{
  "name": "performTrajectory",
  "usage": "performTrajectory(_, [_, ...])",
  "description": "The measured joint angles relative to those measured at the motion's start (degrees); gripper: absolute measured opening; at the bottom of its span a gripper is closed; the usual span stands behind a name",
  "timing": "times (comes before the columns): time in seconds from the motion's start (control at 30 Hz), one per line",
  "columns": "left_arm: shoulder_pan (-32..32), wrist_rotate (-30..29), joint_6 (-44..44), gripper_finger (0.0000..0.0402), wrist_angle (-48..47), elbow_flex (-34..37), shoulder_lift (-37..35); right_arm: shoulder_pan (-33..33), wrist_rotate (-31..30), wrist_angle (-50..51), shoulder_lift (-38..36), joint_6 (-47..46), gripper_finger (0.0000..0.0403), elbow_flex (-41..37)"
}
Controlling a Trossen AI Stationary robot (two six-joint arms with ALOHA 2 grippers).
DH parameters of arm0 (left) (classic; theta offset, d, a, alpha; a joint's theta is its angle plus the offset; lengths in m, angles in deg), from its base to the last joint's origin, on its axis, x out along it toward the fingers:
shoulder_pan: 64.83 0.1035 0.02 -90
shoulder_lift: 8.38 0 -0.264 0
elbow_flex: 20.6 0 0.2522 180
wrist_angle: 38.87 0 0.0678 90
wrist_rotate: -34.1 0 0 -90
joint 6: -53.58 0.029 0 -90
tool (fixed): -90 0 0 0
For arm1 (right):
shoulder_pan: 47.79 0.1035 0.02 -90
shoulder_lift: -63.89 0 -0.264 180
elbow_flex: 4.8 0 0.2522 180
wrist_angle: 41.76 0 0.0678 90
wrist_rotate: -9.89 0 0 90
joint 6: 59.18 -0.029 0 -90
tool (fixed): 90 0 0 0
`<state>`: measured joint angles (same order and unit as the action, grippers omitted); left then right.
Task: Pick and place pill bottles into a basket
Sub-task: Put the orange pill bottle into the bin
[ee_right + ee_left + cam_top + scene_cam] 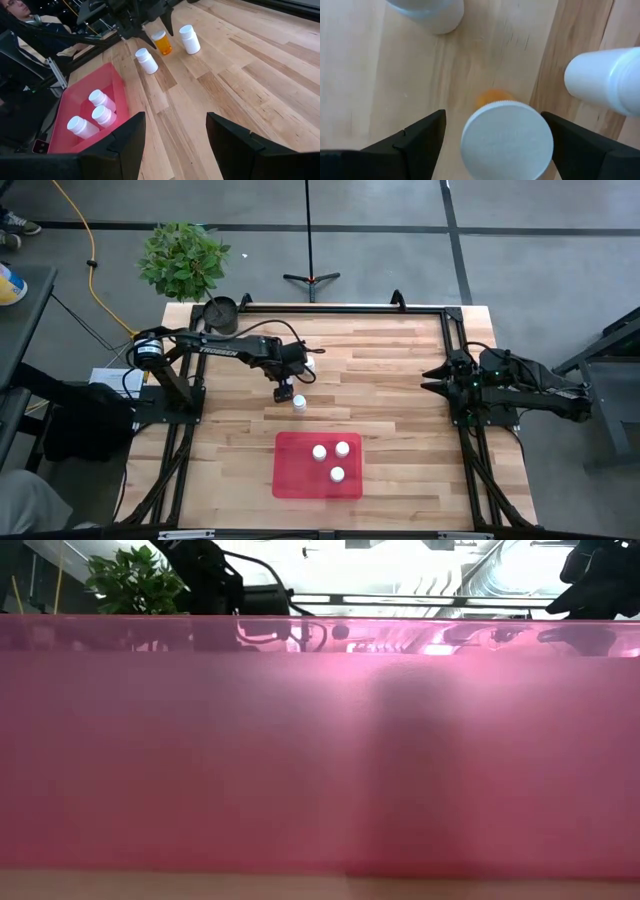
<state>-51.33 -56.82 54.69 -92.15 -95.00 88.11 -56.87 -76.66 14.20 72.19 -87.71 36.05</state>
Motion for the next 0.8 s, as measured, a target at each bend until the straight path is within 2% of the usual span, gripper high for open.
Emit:
performTrajectory(0.4, [0.00,1.95,-1.41,0.0234,0.43,-0.02,-0.02,-0.01,-0.02,0.00,0.00,-0.01,0.0199,0.00])
performTrajectory(0.6, [0.00,2.19,-1.41,0.0234,0.28,-0.04,-0.12,0.00,-0.02,0.00,0.00,0.00,0.0199,0.00])
performTrajectory(0.8, [0.00,3.34,-0.83,0.0262,-3.13,-1.15,-1.07,0.00,-0.02,0.00,0.00,-0.02,0.0199,0.00])
